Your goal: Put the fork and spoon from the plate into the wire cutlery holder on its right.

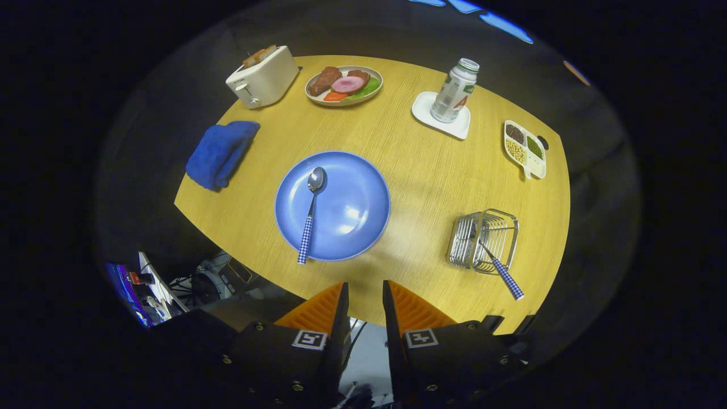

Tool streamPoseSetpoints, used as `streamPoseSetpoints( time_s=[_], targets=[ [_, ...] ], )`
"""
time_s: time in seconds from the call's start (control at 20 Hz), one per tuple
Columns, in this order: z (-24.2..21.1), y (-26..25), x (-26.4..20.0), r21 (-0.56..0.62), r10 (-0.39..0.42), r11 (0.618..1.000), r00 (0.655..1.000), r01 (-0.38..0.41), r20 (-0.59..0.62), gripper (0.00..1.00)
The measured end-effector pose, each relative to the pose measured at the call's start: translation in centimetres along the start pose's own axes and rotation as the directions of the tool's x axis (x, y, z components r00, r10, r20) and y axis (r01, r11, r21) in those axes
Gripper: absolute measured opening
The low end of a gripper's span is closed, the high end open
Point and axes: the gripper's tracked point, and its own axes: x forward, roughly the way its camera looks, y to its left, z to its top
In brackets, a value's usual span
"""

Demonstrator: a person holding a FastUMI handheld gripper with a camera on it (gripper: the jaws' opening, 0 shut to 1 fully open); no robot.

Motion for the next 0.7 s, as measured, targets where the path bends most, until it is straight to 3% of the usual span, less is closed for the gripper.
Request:
streamPoseSetpoints(
  time_s=[0.3,0.7],
  targets=[
    [0.9,4.3,1.9,0.038,0.063,0.997,0.998,-0.064,0.012,0.36],
    [1.4,7.0,4.3,-0.001,0.077,0.997,0.997,-0.077,-0.011,0.36]
  ],
)
